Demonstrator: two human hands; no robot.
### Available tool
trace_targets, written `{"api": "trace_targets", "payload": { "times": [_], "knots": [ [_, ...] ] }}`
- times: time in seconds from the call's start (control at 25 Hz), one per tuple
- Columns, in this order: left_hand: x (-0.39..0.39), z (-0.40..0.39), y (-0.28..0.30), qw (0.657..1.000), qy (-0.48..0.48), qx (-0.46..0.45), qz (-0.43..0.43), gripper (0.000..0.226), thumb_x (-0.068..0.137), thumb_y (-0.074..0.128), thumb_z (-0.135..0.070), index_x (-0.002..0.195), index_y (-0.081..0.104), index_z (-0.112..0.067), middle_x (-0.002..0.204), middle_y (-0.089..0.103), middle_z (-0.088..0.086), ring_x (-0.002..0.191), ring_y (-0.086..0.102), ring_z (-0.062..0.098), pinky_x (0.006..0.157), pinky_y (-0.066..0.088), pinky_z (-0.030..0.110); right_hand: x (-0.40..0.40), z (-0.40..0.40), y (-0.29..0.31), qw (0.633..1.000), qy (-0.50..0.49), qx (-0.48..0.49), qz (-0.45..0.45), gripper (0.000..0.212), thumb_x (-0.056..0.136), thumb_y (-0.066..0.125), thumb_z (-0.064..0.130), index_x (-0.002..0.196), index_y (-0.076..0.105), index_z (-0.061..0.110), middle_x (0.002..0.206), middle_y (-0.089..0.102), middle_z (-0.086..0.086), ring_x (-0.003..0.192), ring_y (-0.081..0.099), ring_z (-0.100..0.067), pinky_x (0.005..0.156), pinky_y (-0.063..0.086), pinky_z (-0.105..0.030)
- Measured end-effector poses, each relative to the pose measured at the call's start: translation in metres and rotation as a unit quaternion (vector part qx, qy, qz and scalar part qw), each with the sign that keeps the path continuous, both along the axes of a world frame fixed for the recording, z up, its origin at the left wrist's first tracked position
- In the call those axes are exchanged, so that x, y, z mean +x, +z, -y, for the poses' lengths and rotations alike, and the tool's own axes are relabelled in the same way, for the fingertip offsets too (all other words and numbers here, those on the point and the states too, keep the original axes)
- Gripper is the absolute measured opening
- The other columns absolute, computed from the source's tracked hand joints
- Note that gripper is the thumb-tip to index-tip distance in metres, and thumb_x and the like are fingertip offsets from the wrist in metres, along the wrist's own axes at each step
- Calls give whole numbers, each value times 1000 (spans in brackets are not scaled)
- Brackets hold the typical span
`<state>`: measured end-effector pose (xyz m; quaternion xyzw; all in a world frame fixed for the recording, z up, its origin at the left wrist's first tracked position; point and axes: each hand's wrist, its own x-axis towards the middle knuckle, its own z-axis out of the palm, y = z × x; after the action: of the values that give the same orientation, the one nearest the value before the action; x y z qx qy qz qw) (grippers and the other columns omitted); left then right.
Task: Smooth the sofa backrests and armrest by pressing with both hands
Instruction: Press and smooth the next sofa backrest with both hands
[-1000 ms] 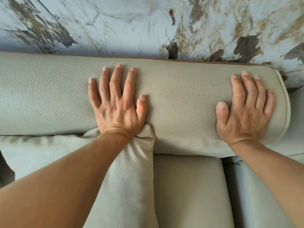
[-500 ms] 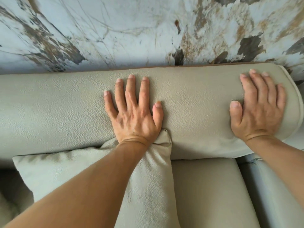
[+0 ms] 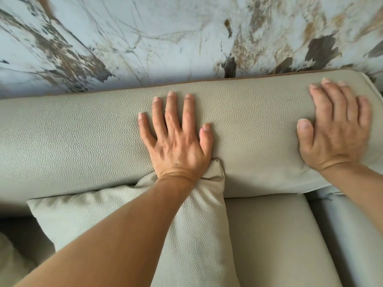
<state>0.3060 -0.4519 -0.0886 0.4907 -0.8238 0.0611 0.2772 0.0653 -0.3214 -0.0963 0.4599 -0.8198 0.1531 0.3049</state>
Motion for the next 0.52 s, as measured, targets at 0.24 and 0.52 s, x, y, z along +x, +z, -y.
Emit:
{"api": "trace_targets", "payload": {
  "times": [0.24,0.52],
  "knots": [
    [8,0,14,997,-24,74,3,62,94,26,-54,149,29,-27,157,27,5,147,12,30,117,-4,51,21,-3,22,993,-38,77,81,64,96,21,50,149,25,15,157,28,-11,144,22,-32,113,17,-55],
    [83,10,50,972,-149,125,132,56,98,24,-46,151,15,-33,162,8,-5,149,0,19,119,-2,47,91,-4,53,941,-158,104,280,62,98,21,46,153,16,18,162,10,-6,147,4,-28,118,10,-51]
  ]
}}
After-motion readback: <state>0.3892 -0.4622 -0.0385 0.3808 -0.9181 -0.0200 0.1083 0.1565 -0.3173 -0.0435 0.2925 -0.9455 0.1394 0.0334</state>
